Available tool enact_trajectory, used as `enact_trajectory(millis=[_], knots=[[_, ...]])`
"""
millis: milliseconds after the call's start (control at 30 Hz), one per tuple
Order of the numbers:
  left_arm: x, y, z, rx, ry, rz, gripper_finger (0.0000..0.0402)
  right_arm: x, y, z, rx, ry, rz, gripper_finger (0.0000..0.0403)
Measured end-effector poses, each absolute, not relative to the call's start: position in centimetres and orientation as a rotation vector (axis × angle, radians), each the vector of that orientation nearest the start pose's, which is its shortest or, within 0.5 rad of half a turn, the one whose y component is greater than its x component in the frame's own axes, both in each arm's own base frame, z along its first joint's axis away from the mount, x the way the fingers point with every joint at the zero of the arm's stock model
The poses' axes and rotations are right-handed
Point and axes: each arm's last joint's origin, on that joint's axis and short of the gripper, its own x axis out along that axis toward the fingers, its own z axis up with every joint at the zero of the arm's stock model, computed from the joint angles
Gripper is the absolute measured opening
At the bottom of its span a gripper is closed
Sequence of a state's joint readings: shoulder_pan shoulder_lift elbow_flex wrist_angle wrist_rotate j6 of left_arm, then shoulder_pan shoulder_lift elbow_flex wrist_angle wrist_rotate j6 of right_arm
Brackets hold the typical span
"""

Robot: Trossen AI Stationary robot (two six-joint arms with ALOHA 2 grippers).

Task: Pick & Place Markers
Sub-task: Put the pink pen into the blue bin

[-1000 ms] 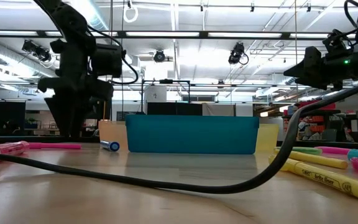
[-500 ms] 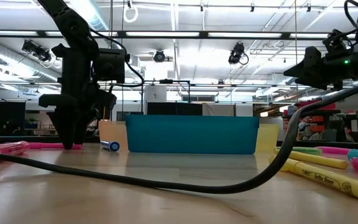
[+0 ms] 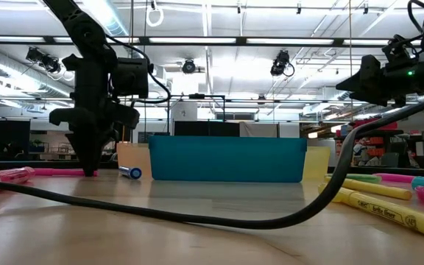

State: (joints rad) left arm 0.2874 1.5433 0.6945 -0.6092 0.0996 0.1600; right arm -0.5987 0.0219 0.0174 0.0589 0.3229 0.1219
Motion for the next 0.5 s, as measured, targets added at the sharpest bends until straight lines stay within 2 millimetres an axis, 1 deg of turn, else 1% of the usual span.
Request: enact_trajectory(millis=[167, 400, 500], knots=[[22.37, 6.19, 12.71, -0.182, 1.414, 0.037, 0.0020, 7.45, -6.19, 17.34, 0.105, -0.112, -0.916, 0.0314], [22.32, 6.17, 12.77, -0.183, 1.418, 0.038, 0.0020, 7.45, -6.19, 17.34, 0.105, -0.112, -0.917, 0.0314], [22.41, 6.22, 13.46, -0.190, 1.420, 0.052, 0.0020, 7.45, -6.19, 17.34, 0.105, -0.112, -0.916, 0.0314]])
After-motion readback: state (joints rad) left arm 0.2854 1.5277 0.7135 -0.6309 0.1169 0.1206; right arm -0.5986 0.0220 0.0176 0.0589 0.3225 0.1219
